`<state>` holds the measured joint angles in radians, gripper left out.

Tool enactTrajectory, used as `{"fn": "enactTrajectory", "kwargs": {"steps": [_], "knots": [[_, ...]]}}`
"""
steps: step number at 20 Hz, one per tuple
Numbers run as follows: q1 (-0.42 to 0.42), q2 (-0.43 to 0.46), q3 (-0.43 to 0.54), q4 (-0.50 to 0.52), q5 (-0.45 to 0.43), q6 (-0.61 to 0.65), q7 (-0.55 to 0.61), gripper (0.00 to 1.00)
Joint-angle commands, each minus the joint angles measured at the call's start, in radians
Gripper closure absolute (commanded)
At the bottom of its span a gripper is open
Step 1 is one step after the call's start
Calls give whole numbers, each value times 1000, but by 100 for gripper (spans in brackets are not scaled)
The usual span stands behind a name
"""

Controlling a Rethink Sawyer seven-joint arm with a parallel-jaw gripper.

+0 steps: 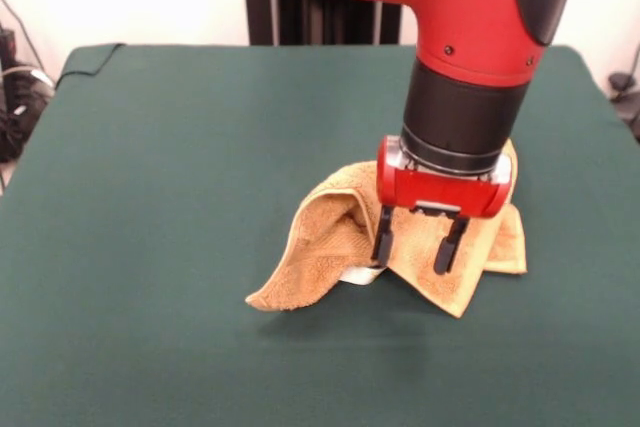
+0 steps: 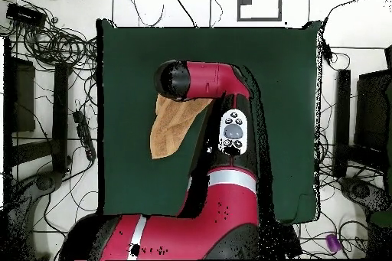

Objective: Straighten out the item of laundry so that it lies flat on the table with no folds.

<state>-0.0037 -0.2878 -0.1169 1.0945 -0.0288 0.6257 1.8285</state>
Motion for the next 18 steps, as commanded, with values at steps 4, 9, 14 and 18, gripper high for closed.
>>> {"fn": "enactTrajectory", "kwargs": {"steps": [4,9,14,18], "knots": [[50,21,37,-4,55,-35,239,0],[62,18,38,-3,72,-20,250,0],[70,5,40,4,88,1,250,0],[78,-8,32,4,104,34,244,0]]}}
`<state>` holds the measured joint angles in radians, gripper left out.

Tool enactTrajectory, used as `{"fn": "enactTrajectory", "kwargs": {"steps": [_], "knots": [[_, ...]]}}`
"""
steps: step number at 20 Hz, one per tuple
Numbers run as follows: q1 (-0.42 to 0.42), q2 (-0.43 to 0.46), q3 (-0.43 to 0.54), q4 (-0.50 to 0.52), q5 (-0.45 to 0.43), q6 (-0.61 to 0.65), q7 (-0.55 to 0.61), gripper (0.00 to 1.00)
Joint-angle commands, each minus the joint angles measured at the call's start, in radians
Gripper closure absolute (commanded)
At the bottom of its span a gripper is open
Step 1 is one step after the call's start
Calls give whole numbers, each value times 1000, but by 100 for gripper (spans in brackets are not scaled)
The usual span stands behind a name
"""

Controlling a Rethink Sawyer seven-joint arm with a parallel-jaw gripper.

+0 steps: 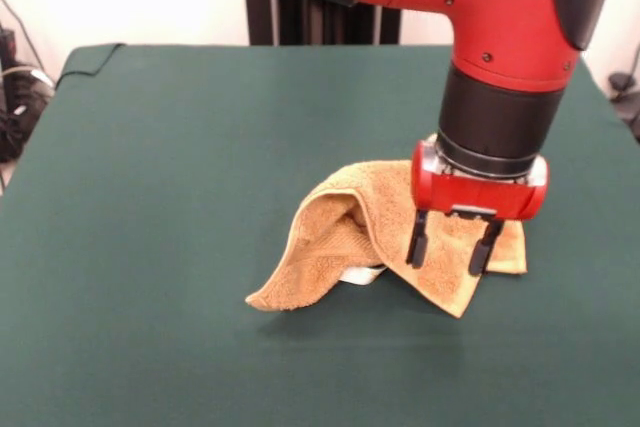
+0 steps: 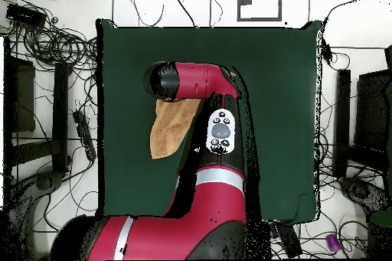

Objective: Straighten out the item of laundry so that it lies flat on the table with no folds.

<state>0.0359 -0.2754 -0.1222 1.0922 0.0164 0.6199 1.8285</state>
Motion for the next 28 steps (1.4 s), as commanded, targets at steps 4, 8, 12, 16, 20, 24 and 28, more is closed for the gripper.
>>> {"fn": "enactTrajectory", "kwargs": {"steps": [4,8,12,16,20,24,28], "knots": [[41,-16,33,6,66,34,238,0],[33,16,38,-6,65,-4,226,0],[27,37,42,-15,61,-24,220,0],[25,44,41,-11,54,-42,218,0],[21,43,43,-2,48,-57,209,0],[19,42,45,3,46,-65,200,0],[16,54,50,16,43,-101,196,0]]}}
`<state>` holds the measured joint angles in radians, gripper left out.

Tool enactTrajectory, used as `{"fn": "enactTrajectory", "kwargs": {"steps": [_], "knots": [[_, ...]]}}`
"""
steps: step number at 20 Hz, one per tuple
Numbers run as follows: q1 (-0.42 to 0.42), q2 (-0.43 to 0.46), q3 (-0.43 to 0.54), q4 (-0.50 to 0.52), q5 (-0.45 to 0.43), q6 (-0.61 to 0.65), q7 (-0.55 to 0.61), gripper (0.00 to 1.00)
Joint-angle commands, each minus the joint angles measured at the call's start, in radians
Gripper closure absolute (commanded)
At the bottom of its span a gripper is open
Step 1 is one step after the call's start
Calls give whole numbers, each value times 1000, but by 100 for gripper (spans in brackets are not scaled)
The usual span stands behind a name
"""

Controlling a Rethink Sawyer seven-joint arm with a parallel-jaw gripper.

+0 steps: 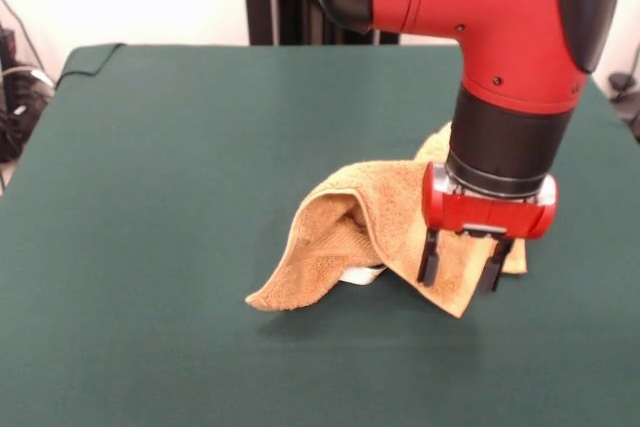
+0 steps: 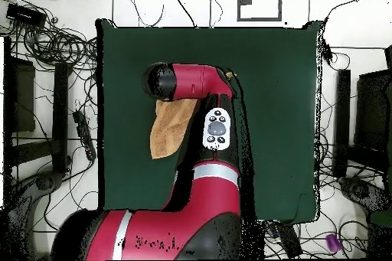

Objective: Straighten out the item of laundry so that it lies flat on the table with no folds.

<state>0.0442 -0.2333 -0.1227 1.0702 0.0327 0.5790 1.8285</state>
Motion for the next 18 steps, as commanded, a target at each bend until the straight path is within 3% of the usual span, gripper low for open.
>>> {"fn": "enactTrajectory", "kwargs": {"steps": [1,18], "knots": [[7,16,50,38,26,-65,195,0],[10,19,50,93,41,-52,204,0]]}}
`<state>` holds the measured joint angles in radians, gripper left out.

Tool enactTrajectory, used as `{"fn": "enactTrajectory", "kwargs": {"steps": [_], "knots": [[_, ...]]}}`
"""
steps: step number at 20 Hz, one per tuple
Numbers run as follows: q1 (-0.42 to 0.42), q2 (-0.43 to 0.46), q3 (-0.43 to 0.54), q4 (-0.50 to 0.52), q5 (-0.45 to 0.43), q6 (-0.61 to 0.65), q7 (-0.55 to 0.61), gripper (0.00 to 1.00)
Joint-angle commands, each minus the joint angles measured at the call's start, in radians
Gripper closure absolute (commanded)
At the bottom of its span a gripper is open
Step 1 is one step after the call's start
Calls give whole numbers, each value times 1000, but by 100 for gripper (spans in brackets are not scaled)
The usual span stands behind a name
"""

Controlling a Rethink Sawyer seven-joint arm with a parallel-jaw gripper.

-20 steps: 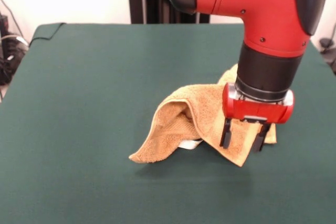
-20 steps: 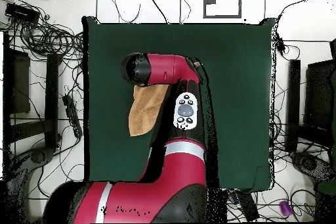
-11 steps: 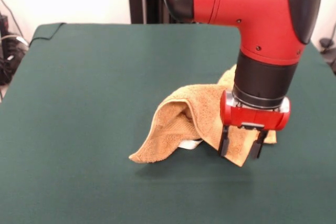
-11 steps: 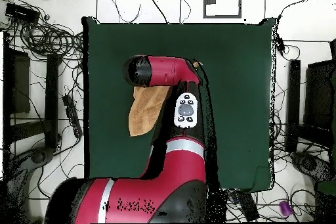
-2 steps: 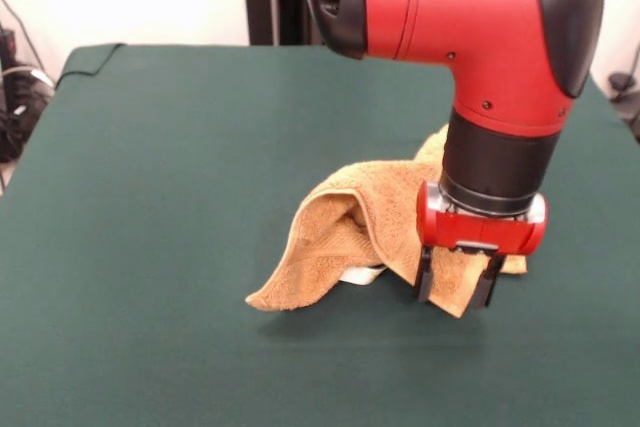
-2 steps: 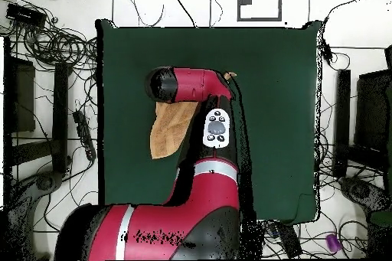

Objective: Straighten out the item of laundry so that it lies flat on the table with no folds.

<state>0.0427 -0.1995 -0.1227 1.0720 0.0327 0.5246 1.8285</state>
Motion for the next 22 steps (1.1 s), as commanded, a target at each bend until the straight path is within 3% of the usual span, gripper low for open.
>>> {"fn": "enactTrajectory", "kwargs": {"steps": [1,22], "knots": [[11,-15,49,91,41,6,203,0],[24,-60,40,177,45,20,218,0]]}}
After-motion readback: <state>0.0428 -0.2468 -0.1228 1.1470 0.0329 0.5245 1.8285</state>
